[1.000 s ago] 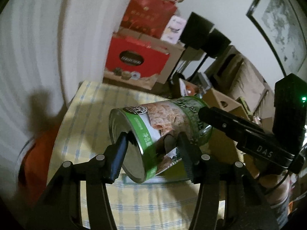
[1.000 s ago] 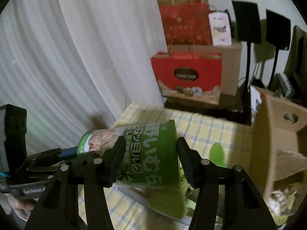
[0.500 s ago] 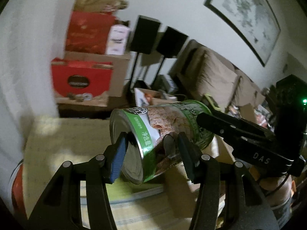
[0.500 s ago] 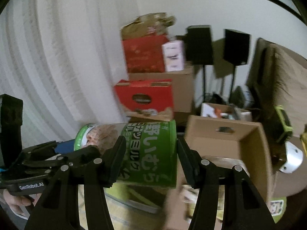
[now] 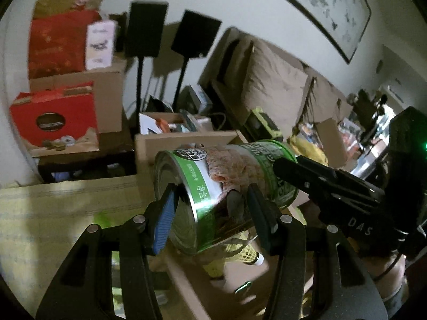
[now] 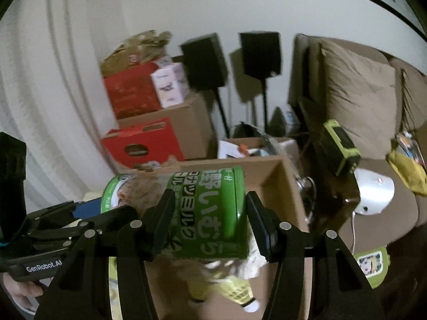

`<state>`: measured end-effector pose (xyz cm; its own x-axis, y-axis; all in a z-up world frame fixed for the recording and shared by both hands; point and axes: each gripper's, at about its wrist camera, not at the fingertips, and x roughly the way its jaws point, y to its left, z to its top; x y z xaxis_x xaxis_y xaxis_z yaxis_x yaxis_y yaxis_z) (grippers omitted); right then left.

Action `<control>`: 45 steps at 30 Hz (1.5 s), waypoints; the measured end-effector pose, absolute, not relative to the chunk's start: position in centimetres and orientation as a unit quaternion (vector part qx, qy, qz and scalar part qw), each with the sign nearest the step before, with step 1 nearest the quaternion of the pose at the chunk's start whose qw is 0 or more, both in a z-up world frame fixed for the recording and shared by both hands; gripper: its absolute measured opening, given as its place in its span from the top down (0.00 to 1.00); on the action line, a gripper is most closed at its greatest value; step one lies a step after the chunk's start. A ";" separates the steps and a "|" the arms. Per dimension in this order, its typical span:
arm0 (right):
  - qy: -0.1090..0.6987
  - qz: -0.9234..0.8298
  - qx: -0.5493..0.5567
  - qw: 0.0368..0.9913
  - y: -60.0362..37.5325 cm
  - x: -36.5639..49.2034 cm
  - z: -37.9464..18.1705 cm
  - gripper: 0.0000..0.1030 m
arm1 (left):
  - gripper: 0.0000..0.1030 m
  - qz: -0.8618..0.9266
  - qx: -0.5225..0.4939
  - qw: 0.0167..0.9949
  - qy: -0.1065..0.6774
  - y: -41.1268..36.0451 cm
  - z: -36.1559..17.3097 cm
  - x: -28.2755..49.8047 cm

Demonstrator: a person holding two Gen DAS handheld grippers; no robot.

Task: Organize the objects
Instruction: 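Lift the can with both grippers, lower it into the box, open both, then withdraw both grippers from the box toward the green slicer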

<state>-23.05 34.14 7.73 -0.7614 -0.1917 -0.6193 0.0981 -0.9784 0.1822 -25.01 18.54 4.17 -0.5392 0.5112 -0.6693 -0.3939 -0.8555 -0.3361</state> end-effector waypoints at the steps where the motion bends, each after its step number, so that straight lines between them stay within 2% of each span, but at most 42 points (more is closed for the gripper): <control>1: -0.074 -0.934 0.342 0.069 34.9 -23.5 7.0 0.45 | 0.51 0.871 -0.412 0.260 -0.067 19.3 3.6 -25.6; 10: -0.083 -0.921 0.379 0.043 36.6 -26.8 2.2 0.46 | 0.54 0.856 -0.467 0.222 0.020 22.7 -1.4 -28.3; 14: -0.087 -0.921 0.376 0.047 36.6 -26.4 2.0 0.46 | 0.46 0.860 -0.458 0.223 -0.013 20.6 -1.0 -27.8; 19: -0.081 -0.925 0.370 0.043 36.4 -25.2 2.7 0.46 | 0.29 0.860 -0.451 0.231 -0.053 17.5 -0.2 -26.7; 22: -0.070 -0.927 0.366 0.041 35.9 -24.3 3.2 0.42 | 0.24 0.863 -0.444 0.232 -0.062 16.1 0.2 -25.6; 31: -0.037 -0.934 0.354 0.044 32.4 -21.3 4.4 0.30 | 0.20 0.877 -0.426 0.213 -0.068 11.7 1.7 -22.2; 45: -0.015 -0.930 0.352 0.101 25.7 -17.4 4.3 0.29 | 0.15 0.889 -0.413 0.175 -0.091 3.4 2.0 -16.8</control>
<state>-17.39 25.70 4.35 -0.7319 -0.1992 -0.6516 0.1779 -0.9790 0.0995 -16.85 3.38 2.03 -0.5968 0.3864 -0.7032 -0.2359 -0.9222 -0.3065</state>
